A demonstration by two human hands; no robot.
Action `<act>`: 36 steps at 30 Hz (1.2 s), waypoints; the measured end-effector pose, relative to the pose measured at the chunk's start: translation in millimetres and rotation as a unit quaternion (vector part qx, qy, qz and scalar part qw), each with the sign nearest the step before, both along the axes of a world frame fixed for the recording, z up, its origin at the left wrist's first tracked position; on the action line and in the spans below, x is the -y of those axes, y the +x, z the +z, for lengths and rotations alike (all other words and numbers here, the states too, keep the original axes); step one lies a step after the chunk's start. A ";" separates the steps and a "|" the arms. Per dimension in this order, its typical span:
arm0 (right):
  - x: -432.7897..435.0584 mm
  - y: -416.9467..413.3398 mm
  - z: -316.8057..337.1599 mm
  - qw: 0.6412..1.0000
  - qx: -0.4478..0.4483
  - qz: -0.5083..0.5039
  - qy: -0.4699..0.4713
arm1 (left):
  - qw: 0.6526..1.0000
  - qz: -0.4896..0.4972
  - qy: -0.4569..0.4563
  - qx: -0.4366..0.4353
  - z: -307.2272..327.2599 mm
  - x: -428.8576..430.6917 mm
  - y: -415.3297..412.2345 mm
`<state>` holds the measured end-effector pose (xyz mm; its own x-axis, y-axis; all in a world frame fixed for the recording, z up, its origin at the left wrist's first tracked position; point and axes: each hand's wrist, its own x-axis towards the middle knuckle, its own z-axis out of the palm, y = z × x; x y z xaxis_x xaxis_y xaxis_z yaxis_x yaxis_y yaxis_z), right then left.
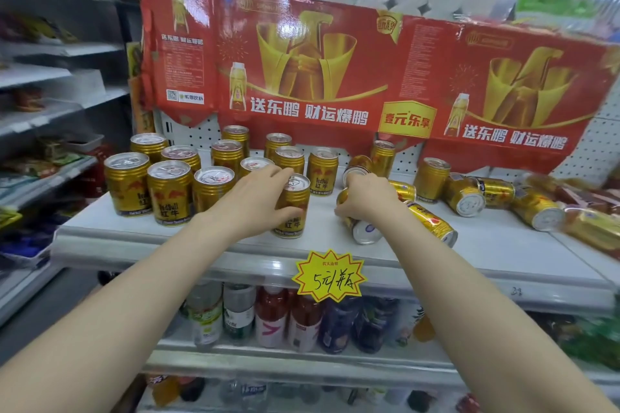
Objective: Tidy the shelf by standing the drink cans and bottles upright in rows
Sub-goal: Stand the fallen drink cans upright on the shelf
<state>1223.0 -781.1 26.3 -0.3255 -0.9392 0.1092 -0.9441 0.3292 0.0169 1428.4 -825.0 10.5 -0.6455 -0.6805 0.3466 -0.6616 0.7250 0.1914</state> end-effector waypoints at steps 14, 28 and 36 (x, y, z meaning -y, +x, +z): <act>-7.7 -18.5 -24.1 0.922 0.312 0.116 -0.198 | 0.999 0.024 -0.041 -0.020 -1.5 -4.0 -5.7; -69.8 -108.5 -0.9 0.991 0.127 -0.034 0.031 | 0.995 -0.024 -0.088 0.034 11.5 -7.3 -87.7; -70.7 -123.8 2.6 0.984 0.161 0.018 0.075 | 0.992 0.027 -0.043 0.112 17.9 -2.9 -117.6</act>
<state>1099.2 -710.4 28.9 -0.2864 -0.9486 -0.1344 -0.9198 0.3115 -0.2386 1310.8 -822.1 28.4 -0.6763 -0.6902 0.2574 -0.7188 0.6948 -0.0256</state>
